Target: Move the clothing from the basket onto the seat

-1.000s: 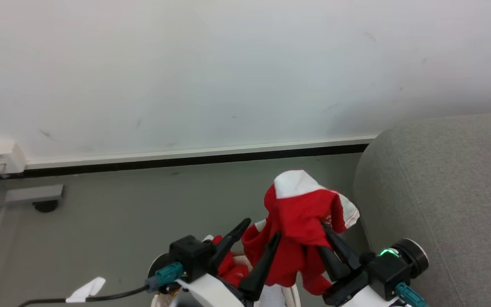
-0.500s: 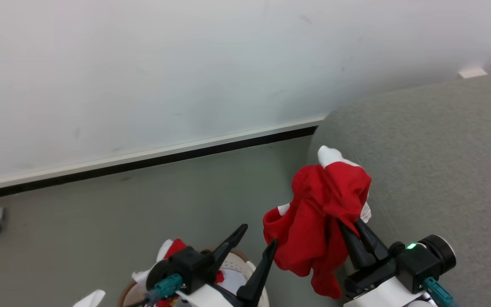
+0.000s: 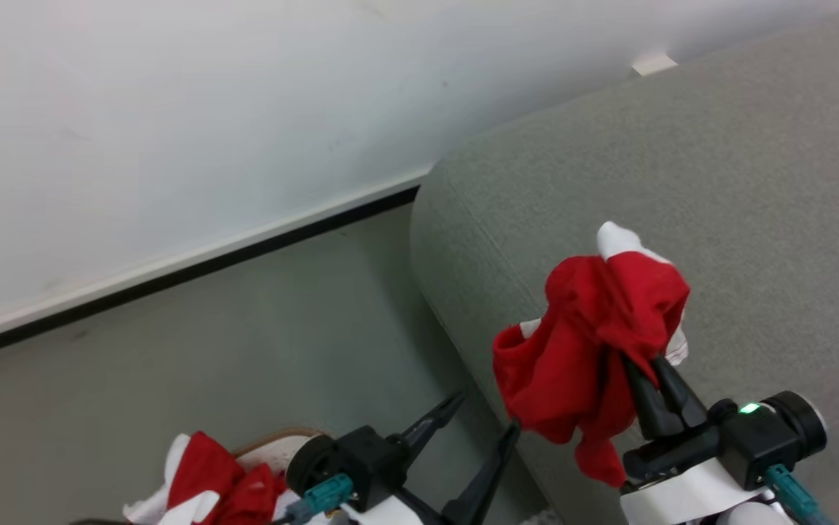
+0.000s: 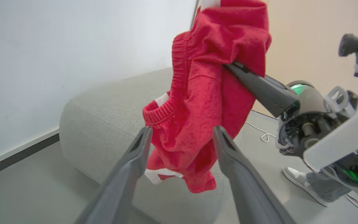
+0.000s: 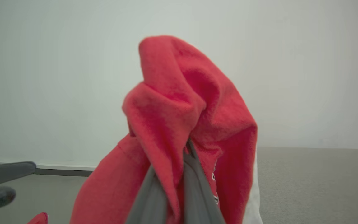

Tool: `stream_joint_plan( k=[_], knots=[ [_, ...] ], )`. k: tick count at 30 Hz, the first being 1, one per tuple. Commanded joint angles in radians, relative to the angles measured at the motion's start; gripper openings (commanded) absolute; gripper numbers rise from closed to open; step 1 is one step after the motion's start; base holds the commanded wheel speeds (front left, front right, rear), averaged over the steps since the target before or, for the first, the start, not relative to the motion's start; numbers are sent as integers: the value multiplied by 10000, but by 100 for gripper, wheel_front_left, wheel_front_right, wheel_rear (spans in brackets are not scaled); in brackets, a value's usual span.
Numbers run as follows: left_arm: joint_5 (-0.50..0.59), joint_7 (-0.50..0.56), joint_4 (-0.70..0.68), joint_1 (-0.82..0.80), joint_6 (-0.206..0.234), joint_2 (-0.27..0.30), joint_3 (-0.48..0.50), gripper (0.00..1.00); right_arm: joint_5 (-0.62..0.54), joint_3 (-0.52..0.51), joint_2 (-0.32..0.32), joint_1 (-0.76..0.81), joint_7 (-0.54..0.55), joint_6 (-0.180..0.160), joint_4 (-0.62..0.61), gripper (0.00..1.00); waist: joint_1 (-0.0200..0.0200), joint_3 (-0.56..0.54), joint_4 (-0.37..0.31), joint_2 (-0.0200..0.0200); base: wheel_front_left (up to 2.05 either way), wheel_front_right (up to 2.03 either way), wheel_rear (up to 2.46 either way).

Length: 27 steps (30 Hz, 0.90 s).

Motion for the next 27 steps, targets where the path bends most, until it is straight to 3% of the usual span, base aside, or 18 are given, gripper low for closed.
stream_joint_plan(
  k=[1,8,16,23,27],
  knots=[
    [151,62,15,-172,-68,10,-40,100,-89,-157,1,65,-1,-21,-132,0,0,414,-278,-1,0,0,0],
    [447,253,21,-726,-250,150,-180,100,94,-670,3,-665,-3,-21,-423,0,0,1440,-355,-1,0,0,0],
    [1099,912,-389,-2197,-659,428,-342,100,447,-1710,-33,-2614,0,-21,-83,0,0,3903,213,-1,0,0,0],
    [1722,1379,-736,-3685,-1235,676,-458,100,1068,-2996,-579,-5459,-1,-21,1628,0,0,5940,792,-1,0,0,0],
    [1923,1505,-883,-4340,-1463,819,-393,100,1110,-3805,-1282,-7302,-1,-21,3154,0,0,6924,1087,-1,0,0,0]
  ],
)
